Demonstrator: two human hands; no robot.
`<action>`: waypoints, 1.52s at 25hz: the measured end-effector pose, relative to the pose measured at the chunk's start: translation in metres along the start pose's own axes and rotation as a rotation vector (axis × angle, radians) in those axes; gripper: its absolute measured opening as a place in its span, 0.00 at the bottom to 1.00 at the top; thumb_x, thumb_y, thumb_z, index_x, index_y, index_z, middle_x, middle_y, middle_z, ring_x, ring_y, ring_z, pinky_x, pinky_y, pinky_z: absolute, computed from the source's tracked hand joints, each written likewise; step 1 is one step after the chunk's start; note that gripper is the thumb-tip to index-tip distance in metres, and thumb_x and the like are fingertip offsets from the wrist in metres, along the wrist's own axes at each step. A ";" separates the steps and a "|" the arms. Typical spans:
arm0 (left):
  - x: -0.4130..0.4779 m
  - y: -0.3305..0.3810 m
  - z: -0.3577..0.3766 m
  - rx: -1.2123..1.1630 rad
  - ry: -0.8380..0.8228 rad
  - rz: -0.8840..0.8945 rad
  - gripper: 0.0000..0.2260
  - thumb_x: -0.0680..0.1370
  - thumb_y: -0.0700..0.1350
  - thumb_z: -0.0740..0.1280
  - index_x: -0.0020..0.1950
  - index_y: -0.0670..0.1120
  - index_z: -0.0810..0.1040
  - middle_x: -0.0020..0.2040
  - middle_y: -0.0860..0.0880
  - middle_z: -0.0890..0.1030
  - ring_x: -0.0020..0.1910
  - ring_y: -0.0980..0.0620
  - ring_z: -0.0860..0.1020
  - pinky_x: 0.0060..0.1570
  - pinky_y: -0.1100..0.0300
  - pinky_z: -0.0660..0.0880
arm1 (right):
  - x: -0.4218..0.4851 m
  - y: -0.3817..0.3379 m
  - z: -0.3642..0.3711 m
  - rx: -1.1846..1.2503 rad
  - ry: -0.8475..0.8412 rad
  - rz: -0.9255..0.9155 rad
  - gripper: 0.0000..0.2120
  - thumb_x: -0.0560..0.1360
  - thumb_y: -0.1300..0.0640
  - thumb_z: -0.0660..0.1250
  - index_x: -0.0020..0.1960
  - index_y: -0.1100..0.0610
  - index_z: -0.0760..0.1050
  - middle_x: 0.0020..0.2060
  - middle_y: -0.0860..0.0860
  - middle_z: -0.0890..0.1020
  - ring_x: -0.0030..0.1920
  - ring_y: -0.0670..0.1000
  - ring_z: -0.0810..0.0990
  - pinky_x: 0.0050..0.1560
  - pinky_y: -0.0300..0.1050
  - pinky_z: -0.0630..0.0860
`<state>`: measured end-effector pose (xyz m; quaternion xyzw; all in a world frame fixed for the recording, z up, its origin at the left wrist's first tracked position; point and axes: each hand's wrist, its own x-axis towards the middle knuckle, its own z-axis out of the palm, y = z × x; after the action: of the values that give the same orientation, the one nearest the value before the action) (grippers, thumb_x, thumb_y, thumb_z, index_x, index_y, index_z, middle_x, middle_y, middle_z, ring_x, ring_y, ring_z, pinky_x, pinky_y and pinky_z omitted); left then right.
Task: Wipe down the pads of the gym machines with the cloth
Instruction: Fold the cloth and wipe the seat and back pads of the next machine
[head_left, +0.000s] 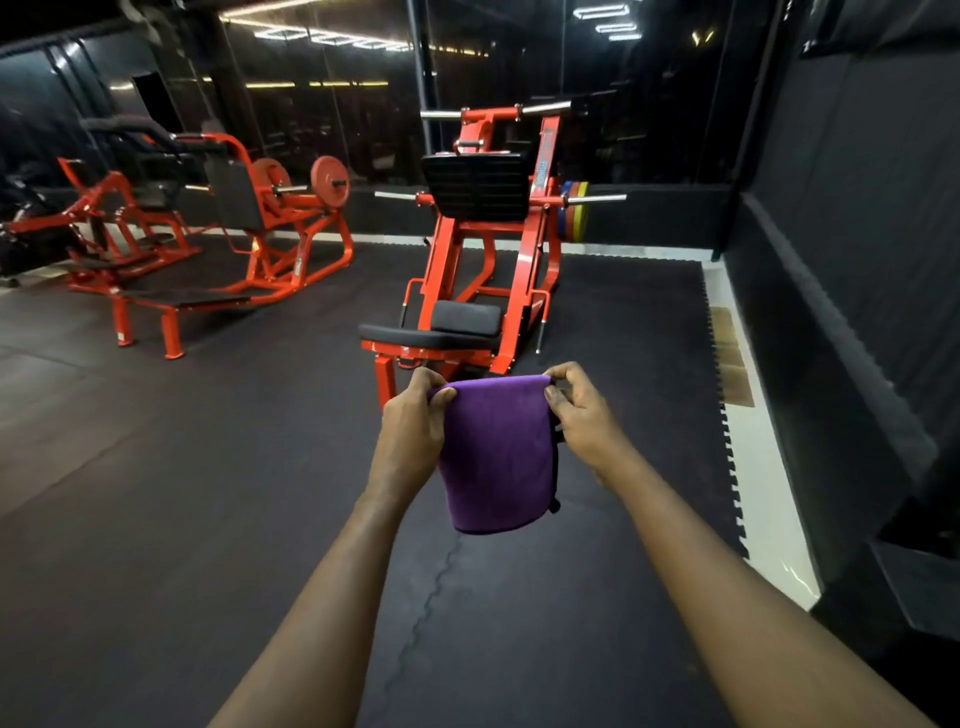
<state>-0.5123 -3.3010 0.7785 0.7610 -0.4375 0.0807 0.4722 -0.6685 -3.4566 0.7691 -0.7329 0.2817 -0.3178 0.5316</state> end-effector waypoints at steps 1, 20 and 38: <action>0.016 -0.002 0.019 0.008 -0.004 0.005 0.04 0.83 0.44 0.65 0.50 0.45 0.75 0.35 0.56 0.76 0.33 0.58 0.74 0.36 0.59 0.66 | 0.019 0.009 -0.010 0.001 0.005 0.000 0.06 0.84 0.58 0.59 0.54 0.48 0.73 0.52 0.57 0.82 0.43 0.54 0.79 0.48 0.66 0.81; 0.406 -0.123 0.320 -0.084 -0.128 0.035 0.04 0.82 0.43 0.65 0.48 0.46 0.74 0.38 0.54 0.79 0.40 0.63 0.78 0.38 0.70 0.70 | 0.491 0.155 -0.093 -0.059 0.077 0.059 0.08 0.84 0.55 0.60 0.52 0.42 0.73 0.49 0.49 0.83 0.46 0.53 0.82 0.48 0.63 0.81; 0.677 -0.370 0.499 0.148 0.181 -0.420 0.05 0.82 0.42 0.65 0.46 0.47 0.74 0.39 0.55 0.80 0.40 0.60 0.78 0.41 0.65 0.71 | 0.953 0.310 0.030 0.042 -0.720 0.107 0.11 0.74 0.51 0.73 0.55 0.51 0.80 0.51 0.49 0.86 0.56 0.53 0.84 0.62 0.56 0.79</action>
<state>0.0259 -4.0304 0.6318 0.8575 -0.2182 0.0805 0.4589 -0.0593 -4.2402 0.6236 -0.7711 0.1078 -0.0167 0.6273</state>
